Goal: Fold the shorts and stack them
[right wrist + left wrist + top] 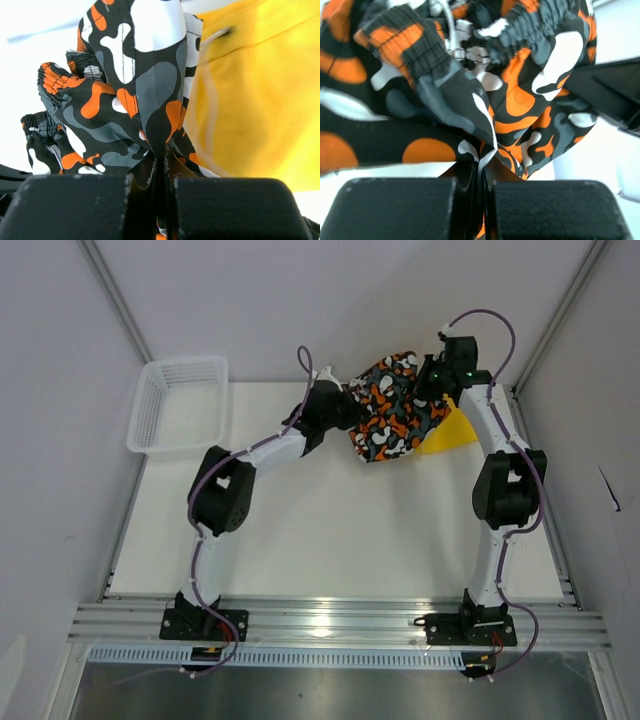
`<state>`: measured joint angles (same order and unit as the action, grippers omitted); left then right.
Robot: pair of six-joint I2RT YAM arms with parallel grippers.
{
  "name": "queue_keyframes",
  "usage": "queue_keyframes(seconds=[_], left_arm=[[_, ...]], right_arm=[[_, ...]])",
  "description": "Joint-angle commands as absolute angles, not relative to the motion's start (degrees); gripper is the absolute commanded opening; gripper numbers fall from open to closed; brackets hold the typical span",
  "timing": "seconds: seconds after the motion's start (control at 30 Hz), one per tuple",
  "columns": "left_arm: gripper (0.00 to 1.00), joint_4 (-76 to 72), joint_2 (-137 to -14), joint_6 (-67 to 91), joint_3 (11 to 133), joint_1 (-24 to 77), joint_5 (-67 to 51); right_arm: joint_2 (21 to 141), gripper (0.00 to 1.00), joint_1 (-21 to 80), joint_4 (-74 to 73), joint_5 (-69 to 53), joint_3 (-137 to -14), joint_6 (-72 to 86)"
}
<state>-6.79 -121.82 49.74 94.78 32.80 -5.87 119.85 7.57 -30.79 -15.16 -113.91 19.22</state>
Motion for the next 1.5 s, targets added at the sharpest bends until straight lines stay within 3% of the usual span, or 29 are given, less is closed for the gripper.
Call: queue_keyframes(seconds=[0.0,0.13,0.23,0.47,1.17,1.23,1.27,1.33,1.43,1.47], left_arm=[[0.00,-14.5,-128.1,55.0,104.6,33.7,-8.8],[0.00,-13.9,-139.8,56.2,124.6,34.4,-9.8],[0.00,-16.2,-146.8,59.1,132.9,35.4,-8.9],[0.00,-22.9,-150.5,63.1,132.8,37.2,-5.6],[0.00,-24.3,-156.8,67.5,133.2,38.8,-1.0],[0.01,-23.6,-156.8,67.2,132.8,38.8,-0.4],[0.09,-23.1,-156.9,67.3,132.6,38.8,-0.3],[0.14,-22.9,-157.1,67.1,132.6,38.8,-0.4],[0.28,-22.9,-157.0,66.0,132.8,38.8,-0.3],[0.32,-22.8,-157.0,65.7,133.1,38.7,-0.3]], right_arm=[[121.5,0.00,4.0,-26.2,-17.5,-118.2,20.1],[124.3,0.00,0.4,-23.4,-20.3,-120.9,22.7],[126.2,0.00,-3.2,-21.2,-22.6,-122.3,24.3],[130.0,0.00,-5.7,-20.9,-23.6,-127.3,25.0],[137.7,0.00,-9.4,-18.7,-24.6,-128.2,28.7],[138.2,0.02,-9.4,-17.7,-23.9,-127.4,28.8],[138.5,0.04,-9.4,-17.8,-23.7,-127.7,28.7],[139.9,0.10,-9.7,-17.7,-23.6,-128.1,28.7],[141.7,0.30,-10.1,-17.1,-23.6,-129.2,29.1],[141.9,0.41,-10.3,-16.8,-24.0,-129.4,29.2]])
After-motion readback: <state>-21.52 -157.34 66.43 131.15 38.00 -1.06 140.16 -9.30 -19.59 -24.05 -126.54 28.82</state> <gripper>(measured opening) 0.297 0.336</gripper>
